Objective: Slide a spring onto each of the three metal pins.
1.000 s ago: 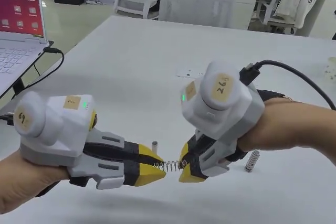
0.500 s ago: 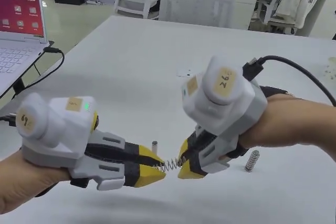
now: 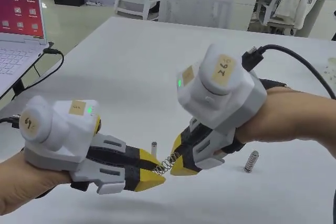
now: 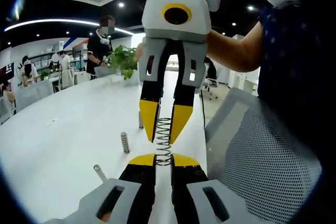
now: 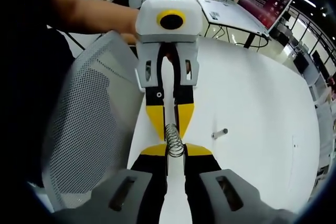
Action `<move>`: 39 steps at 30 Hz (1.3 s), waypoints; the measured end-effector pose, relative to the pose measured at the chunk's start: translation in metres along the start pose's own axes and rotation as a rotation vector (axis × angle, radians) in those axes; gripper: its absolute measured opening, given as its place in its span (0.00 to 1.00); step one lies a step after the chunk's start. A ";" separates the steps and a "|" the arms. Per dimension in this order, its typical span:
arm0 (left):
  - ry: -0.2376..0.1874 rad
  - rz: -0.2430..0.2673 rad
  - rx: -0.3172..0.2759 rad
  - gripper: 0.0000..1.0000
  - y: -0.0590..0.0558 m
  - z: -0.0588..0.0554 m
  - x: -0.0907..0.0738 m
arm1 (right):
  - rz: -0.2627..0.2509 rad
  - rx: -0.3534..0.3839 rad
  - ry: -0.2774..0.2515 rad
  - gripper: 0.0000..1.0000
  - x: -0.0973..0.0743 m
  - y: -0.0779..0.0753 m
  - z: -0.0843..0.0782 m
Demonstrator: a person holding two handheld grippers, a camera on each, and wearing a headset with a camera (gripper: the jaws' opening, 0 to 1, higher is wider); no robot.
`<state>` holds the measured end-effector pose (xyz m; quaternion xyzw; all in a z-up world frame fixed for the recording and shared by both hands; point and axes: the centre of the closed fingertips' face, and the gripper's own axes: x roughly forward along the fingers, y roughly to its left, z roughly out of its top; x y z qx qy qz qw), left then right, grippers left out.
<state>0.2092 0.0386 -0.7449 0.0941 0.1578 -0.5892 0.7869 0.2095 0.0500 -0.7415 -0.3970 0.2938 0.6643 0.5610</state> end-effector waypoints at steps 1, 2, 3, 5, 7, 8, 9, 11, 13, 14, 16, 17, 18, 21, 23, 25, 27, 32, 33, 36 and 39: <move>0.002 -0.001 -0.001 0.02 0.000 -0.001 0.000 | 0.001 -0.002 0.000 0.09 0.000 0.000 0.001; 0.003 -0.002 -0.001 0.02 0.000 -0.001 0.000 | 0.002 -0.007 -0.001 0.09 0.001 0.001 0.003; 0.005 -0.002 -0.001 0.02 0.000 -0.001 0.001 | 0.003 -0.008 -0.002 0.09 0.001 0.001 0.004; 0.007 -0.003 -0.001 0.02 0.000 -0.002 0.001 | 0.006 -0.010 -0.008 0.09 0.001 0.002 0.006; 0.010 -0.004 -0.001 0.02 0.000 -0.003 0.001 | 0.009 -0.014 -0.004 0.09 0.002 0.002 0.007; 0.011 -0.004 -0.001 0.02 -0.001 -0.003 0.001 | 0.009 -0.016 -0.004 0.09 0.002 0.003 0.008; 0.011 -0.004 -0.002 0.02 -0.001 -0.003 0.001 | 0.011 -0.017 -0.002 0.09 0.002 0.003 0.008; 0.008 -0.006 -0.004 0.02 -0.002 -0.002 0.001 | 0.016 -0.018 -0.006 0.09 0.002 0.005 0.011; 0.007 -0.006 -0.003 0.02 -0.002 -0.002 0.001 | 0.014 -0.026 -0.004 0.09 0.002 0.005 0.012; 0.008 -0.005 -0.003 0.02 -0.002 -0.002 0.001 | 0.013 -0.027 0.000 0.09 0.002 0.005 0.012; 0.008 -0.006 -0.004 0.02 -0.002 -0.002 0.001 | 0.017 -0.025 -0.003 0.09 0.002 0.005 0.013; 0.009 -0.005 -0.002 0.02 -0.002 -0.002 0.001 | 0.017 -0.027 -0.002 0.09 0.002 0.005 0.013; 0.009 -0.005 -0.003 0.02 -0.002 -0.002 0.001 | 0.017 -0.029 0.000 0.08 0.003 0.005 0.013; 0.011 -0.005 -0.004 0.02 -0.002 -0.002 0.001 | 0.017 -0.034 0.000 0.08 0.003 0.006 0.015; 0.011 -0.004 -0.004 0.02 -0.002 -0.002 0.001 | 0.019 -0.033 -0.002 0.08 0.004 0.006 0.016; 0.013 -0.001 -0.005 0.02 -0.002 -0.002 0.001 | 0.017 -0.032 -0.001 0.08 0.004 0.005 0.016; 0.014 -0.003 -0.007 0.02 -0.002 -0.003 0.001 | 0.017 -0.035 0.000 0.08 0.005 0.005 0.017; 0.011 -0.001 -0.010 0.02 -0.001 -0.003 0.001 | 0.019 -0.035 0.002 0.08 0.006 0.005 0.018; 0.010 -0.001 -0.011 0.02 -0.001 -0.003 0.001 | 0.019 -0.037 0.004 0.08 0.006 0.005 0.018; 0.014 0.000 -0.012 0.02 0.000 -0.004 0.002 | 0.020 -0.041 0.013 0.08 0.007 0.005 0.016; 0.016 0.003 -0.012 0.02 0.001 -0.005 0.002 | 0.021 -0.046 0.023 0.08 0.008 0.004 0.016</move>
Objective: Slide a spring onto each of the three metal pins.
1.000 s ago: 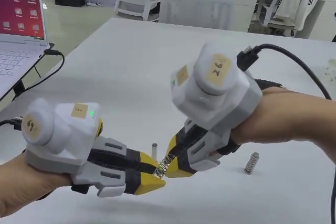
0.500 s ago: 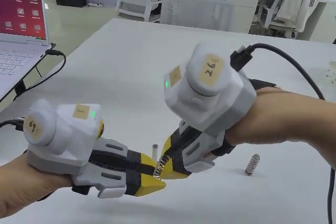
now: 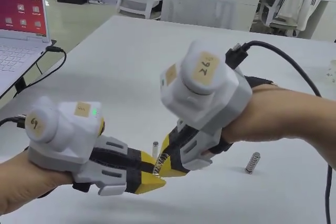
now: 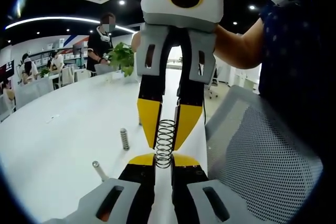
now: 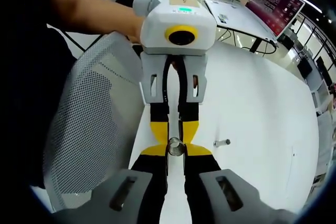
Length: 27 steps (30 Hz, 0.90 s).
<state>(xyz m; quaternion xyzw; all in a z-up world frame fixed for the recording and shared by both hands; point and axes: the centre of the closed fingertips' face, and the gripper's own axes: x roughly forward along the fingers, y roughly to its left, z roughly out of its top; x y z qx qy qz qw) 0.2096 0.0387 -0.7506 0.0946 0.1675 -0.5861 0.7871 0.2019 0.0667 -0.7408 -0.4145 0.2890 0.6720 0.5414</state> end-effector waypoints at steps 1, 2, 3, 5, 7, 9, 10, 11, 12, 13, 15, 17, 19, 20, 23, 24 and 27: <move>-0.001 0.001 -0.003 0.02 0.001 0.000 0.000 | 0.001 0.000 0.000 0.08 0.000 0.000 0.001; -0.002 0.001 -0.005 0.03 0.001 0.000 0.000 | 0.002 -0.001 0.001 0.08 0.000 0.000 0.001; -0.004 0.004 -0.006 0.03 0.002 0.000 -0.001 | 0.002 -0.001 0.002 0.08 0.000 -0.001 0.001; -0.005 0.006 -0.007 0.04 0.002 0.000 -0.002 | 0.002 -0.001 0.003 0.08 0.000 -0.002 0.002; -0.009 0.010 -0.012 0.06 0.003 0.000 -0.002 | -0.001 -0.002 0.006 0.08 0.000 -0.004 0.002; -0.005 0.012 -0.014 0.08 0.003 -0.001 -0.003 | -0.004 -0.004 0.012 0.08 0.000 -0.005 0.001; -0.002 0.014 -0.017 0.09 0.004 -0.002 -0.004 | -0.004 -0.004 0.013 0.08 0.000 -0.005 0.001; -0.002 0.016 -0.020 0.10 0.004 -0.003 -0.004 | -0.005 -0.003 0.017 0.08 0.000 -0.006 0.000; -0.003 0.018 -0.023 0.11 0.005 -0.004 -0.005 | -0.005 -0.003 0.019 0.08 0.000 -0.006 -0.001; -0.003 0.020 -0.025 0.12 0.006 -0.004 -0.006 | -0.006 -0.003 0.020 0.08 0.000 -0.007 -0.001; -0.005 0.027 -0.030 0.14 0.008 -0.005 -0.007 | -0.005 0.001 0.024 0.08 0.001 -0.008 -0.002; -0.004 0.039 -0.038 0.17 0.011 -0.006 -0.009 | -0.008 0.002 0.030 0.08 0.000 -0.009 -0.004; -0.005 0.046 -0.044 0.19 0.012 -0.007 -0.012 | -0.012 0.003 0.038 0.08 0.000 -0.011 -0.007; -0.005 0.049 -0.048 0.20 0.013 -0.007 -0.012 | -0.012 0.004 0.038 0.08 0.000 -0.011 -0.007; -0.006 0.065 -0.062 0.25 0.016 -0.009 -0.015 | -0.015 0.009 0.041 0.08 -0.002 -0.013 -0.010; -0.005 0.069 -0.065 0.25 0.017 -0.010 -0.015 | -0.018 0.009 0.042 0.08 -0.002 -0.014 -0.010; -0.007 0.086 -0.078 0.30 0.021 -0.011 -0.018 | -0.024 0.012 0.048 0.08 -0.003 -0.015 -0.013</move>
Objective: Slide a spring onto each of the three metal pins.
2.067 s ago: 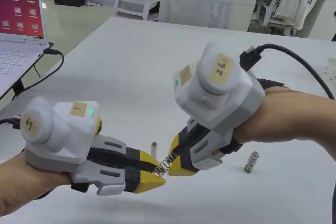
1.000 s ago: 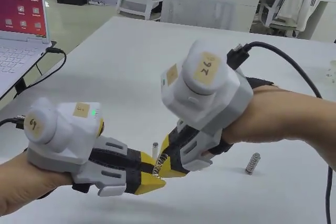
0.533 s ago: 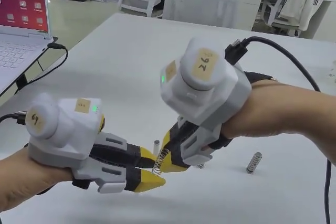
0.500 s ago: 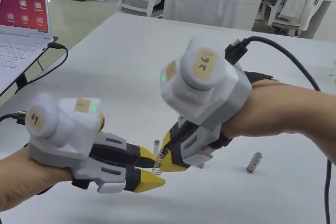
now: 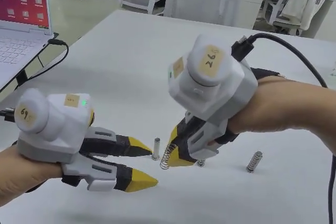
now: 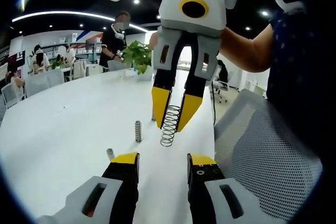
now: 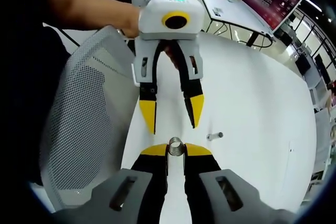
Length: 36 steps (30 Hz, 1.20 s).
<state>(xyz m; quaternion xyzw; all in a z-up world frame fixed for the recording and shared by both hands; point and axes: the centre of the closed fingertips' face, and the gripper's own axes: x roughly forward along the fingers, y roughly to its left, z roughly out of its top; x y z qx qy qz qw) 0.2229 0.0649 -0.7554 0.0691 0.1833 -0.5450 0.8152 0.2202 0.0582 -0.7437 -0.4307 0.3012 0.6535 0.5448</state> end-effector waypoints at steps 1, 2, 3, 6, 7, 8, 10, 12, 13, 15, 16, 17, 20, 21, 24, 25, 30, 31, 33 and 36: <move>0.000 0.005 -0.001 0.31 0.001 0.000 -0.001 | -0.004 -0.002 0.003 0.08 0.000 -0.001 -0.001; -0.003 0.013 -0.005 0.32 0.003 -0.001 -0.002 | -0.007 -0.001 0.007 0.08 0.000 -0.002 -0.002; -0.005 0.020 -0.008 0.33 0.004 -0.001 -0.003 | -0.007 0.000 0.009 0.08 0.000 -0.002 -0.003; -0.009 0.046 -0.024 0.36 0.009 -0.005 -0.006 | -0.011 0.003 0.014 0.08 0.000 -0.004 -0.005; -0.010 0.052 -0.028 0.37 0.010 -0.005 -0.007 | -0.013 0.004 0.015 0.08 0.000 -0.005 -0.006; -0.013 0.059 -0.030 0.38 0.011 -0.006 -0.009 | -0.015 0.005 0.015 0.08 -0.001 -0.005 -0.006; -0.013 0.072 -0.035 0.40 0.013 -0.008 -0.010 | -0.018 0.008 0.019 0.08 -0.001 -0.007 -0.008; -0.015 0.086 -0.041 0.42 0.015 -0.009 -0.012 | -0.021 0.011 0.025 0.08 -0.001 -0.008 -0.009; -0.016 0.093 -0.044 0.43 0.016 -0.010 -0.014 | -0.024 0.009 0.028 0.08 -0.001 -0.009 -0.010; -0.020 0.106 -0.051 0.45 0.018 -0.011 -0.016 | -0.022 0.011 0.029 0.08 0.000 -0.009 -0.010; -0.022 0.115 -0.055 0.46 0.019 -0.011 -0.017 | -0.022 0.011 0.029 0.08 0.000 -0.009 -0.010; -0.023 0.121 -0.057 0.47 0.020 -0.012 -0.018 | -0.023 0.011 0.029 0.08 0.000 -0.009 -0.010; -0.031 0.138 -0.067 0.48 0.022 -0.014 -0.022 | -0.027 0.013 0.035 0.08 0.000 -0.011 -0.012; -0.033 0.143 -0.069 0.48 0.023 -0.014 -0.023 | -0.028 0.015 0.036 0.08 0.000 -0.011 -0.013; -0.036 0.160 -0.082 0.50 0.025 -0.019 -0.027 | -0.029 0.019 0.036 0.08 0.000 -0.012 -0.013; -0.036 0.164 -0.085 0.50 0.026 -0.020 -0.029 | -0.030 0.020 0.037 0.08 0.000 -0.013 -0.013; -0.039 0.188 -0.109 0.53 0.027 -0.028 -0.035 | -0.032 0.024 0.041 0.08 0.000 -0.015 -0.014; -0.039 0.191 -0.112 0.53 0.026 -0.029 -0.036 | -0.034 0.024 0.042 0.08 0.001 -0.016 -0.014; -0.039 0.200 -0.120 0.54 0.026 -0.032 -0.038 | -0.034 0.025 0.045 0.08 0.002 -0.017 -0.014; -0.044 0.207 -0.127 0.55 0.025 -0.034 -0.040 | -0.035 0.030 0.044 0.08 0.003 -0.020 -0.014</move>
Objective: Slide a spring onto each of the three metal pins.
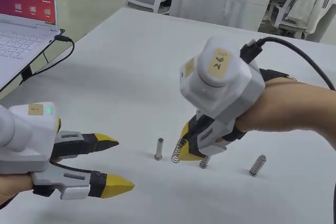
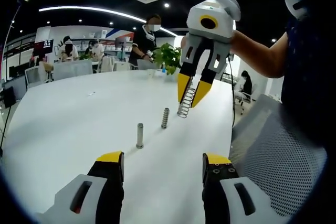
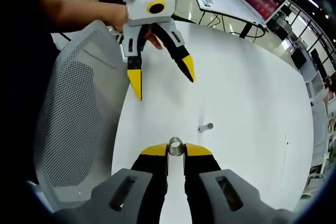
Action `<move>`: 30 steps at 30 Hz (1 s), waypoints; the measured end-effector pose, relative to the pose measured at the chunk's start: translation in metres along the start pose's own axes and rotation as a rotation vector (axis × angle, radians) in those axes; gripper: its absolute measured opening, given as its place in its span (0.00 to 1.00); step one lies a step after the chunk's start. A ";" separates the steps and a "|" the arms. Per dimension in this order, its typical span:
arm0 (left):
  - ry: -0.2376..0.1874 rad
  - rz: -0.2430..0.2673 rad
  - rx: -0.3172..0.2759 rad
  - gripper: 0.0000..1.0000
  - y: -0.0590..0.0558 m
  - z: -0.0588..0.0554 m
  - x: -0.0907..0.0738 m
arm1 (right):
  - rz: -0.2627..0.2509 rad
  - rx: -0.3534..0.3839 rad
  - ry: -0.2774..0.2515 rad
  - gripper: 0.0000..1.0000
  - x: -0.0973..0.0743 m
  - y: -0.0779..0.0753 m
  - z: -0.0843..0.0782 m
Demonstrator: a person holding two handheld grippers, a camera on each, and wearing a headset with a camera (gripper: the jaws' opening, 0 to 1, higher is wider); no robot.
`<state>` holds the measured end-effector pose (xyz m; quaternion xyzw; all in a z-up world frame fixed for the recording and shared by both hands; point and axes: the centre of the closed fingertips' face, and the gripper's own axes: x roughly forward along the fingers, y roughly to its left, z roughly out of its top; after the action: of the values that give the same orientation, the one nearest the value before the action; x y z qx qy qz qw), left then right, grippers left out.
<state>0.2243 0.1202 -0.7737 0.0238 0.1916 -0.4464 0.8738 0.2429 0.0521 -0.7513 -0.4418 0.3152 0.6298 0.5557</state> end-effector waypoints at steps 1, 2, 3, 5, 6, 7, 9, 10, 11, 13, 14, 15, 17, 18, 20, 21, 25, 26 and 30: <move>-0.001 0.002 0.000 0.55 -0.001 -0.001 -0.001 | -0.003 0.002 -0.001 0.08 0.001 -0.002 0.000; 0.000 0.004 0.001 0.55 -0.001 -0.001 -0.001 | -0.007 0.004 0.000 0.08 0.001 -0.003 0.000; 0.000 0.007 0.000 0.56 -0.001 -0.002 -0.002 | -0.009 0.005 0.000 0.08 0.002 -0.005 0.000; -0.003 0.012 -0.004 0.57 -0.001 -0.003 -0.002 | -0.011 0.009 -0.001 0.08 0.002 -0.007 0.001; -0.004 0.015 -0.006 0.57 -0.002 -0.004 -0.003 | -0.013 0.010 -0.001 0.08 0.003 -0.009 0.001; -0.004 0.017 -0.007 0.57 -0.002 -0.004 -0.003 | -0.014 0.011 -0.001 0.08 0.004 -0.011 0.001; -0.002 0.020 -0.008 0.57 -0.003 -0.006 -0.004 | -0.019 0.015 0.001 0.08 0.004 -0.015 0.001; -0.002 0.021 -0.009 0.58 -0.003 -0.007 -0.004 | -0.024 0.016 0.004 0.08 0.005 -0.017 0.000; -0.001 0.021 -0.009 0.58 -0.004 -0.007 -0.004 | -0.026 0.017 0.006 0.08 0.006 -0.019 0.000; 0.000 0.021 -0.007 0.58 -0.006 -0.008 -0.004 | -0.027 0.021 0.010 0.08 0.007 -0.023 0.001; 0.000 0.021 -0.006 0.58 -0.006 -0.008 -0.004 | -0.026 0.022 0.012 0.08 0.007 -0.024 0.001; 0.000 0.021 -0.007 0.58 -0.006 -0.008 -0.004 | -0.027 0.023 0.011 0.08 0.008 -0.026 0.002; -0.003 0.023 -0.010 0.58 -0.006 -0.008 -0.004 | -0.027 0.024 0.013 0.08 0.010 -0.028 0.004; -0.005 0.024 -0.010 0.58 -0.006 -0.008 -0.004 | -0.028 0.022 0.012 0.08 0.010 -0.029 0.005; -0.007 0.023 -0.010 0.58 -0.006 -0.007 -0.003 | -0.033 0.023 0.015 0.08 0.012 -0.034 0.006; -0.006 0.023 -0.009 0.58 -0.007 -0.007 -0.003 | -0.036 0.022 0.018 0.08 0.013 -0.038 0.006; -0.009 0.022 -0.012 0.58 -0.007 -0.008 -0.003 | -0.038 0.034 0.015 0.08 0.015 -0.043 0.009; -0.009 0.022 -0.013 0.58 -0.007 -0.008 -0.003 | -0.038 0.036 0.016 0.08 0.016 -0.046 0.010; -0.011 0.023 -0.013 0.59 -0.007 -0.008 -0.003 | -0.037 0.040 0.015 0.08 0.020 -0.053 0.012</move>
<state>0.2148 0.1198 -0.7788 0.0178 0.1896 -0.4350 0.8801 0.2930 0.0807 -0.7599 -0.4411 0.3236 0.6098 0.5734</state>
